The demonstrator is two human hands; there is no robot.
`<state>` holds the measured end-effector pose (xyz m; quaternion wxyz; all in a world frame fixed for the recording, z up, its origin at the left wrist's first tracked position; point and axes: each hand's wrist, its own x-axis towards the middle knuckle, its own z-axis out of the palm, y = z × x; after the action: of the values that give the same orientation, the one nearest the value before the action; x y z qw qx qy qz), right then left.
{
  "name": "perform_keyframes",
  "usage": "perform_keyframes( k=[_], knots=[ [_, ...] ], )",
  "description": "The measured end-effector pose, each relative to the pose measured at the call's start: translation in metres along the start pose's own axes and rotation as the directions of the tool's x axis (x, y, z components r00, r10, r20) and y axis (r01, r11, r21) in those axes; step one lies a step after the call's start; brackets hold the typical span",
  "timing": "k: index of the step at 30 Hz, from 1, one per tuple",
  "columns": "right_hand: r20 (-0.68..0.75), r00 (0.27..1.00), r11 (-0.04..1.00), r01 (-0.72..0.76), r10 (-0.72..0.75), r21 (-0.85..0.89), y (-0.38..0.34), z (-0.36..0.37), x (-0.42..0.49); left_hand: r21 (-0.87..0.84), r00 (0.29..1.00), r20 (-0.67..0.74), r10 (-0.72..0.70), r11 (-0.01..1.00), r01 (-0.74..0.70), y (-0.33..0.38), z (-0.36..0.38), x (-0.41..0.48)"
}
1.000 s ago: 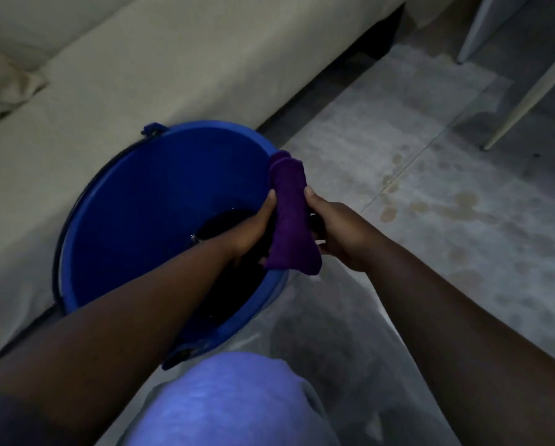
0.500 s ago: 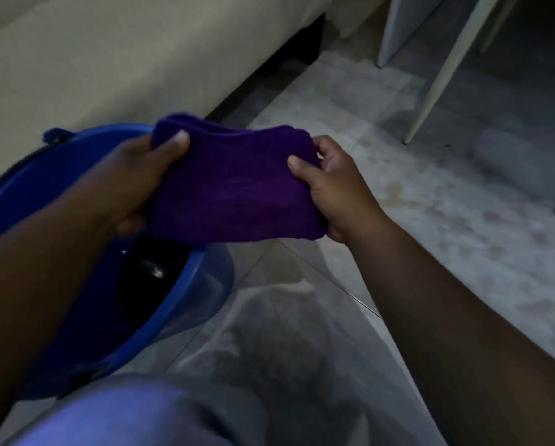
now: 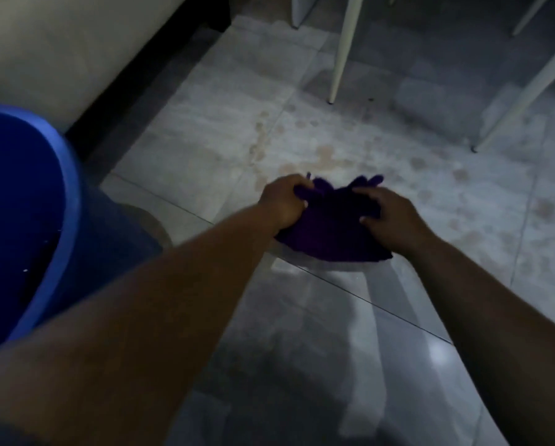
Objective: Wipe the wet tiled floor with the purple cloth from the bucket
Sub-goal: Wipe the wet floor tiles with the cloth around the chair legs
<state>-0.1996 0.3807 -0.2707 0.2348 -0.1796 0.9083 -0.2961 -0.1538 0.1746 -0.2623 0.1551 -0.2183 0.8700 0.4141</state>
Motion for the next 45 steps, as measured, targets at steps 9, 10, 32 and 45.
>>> perform_keyframes(
  k=[9, 10, 32, 45],
  knots=[
    [-0.121, 0.98, 0.778, 0.05, -0.16, -0.626, 0.088, 0.04, -0.038, -0.092, 0.89, -0.351, -0.292, 0.956, 0.277, -0.096, 0.099, -0.007],
    [-0.049, 0.963, 0.743, 0.173, -0.266, -0.647, 0.086, 0.044, -0.03, -0.017, 0.881, -0.389, -0.269, 0.958, 0.285, -0.099, 0.097, -0.004],
    [0.095, 0.948, 0.732, 0.297, -0.305, -0.613, 0.067, 0.08, 0.173, 0.627, 0.937, -0.324, 0.13, 0.771, 0.11, -0.163, 0.097, 0.015],
    [0.425, 0.692, 0.444, 0.71, -0.583, -0.546, 0.071, 0.116, 0.12, 0.44, 0.78, -0.612, 0.133, 0.876, 0.196, -0.177, 0.092, 0.018]
  ],
)
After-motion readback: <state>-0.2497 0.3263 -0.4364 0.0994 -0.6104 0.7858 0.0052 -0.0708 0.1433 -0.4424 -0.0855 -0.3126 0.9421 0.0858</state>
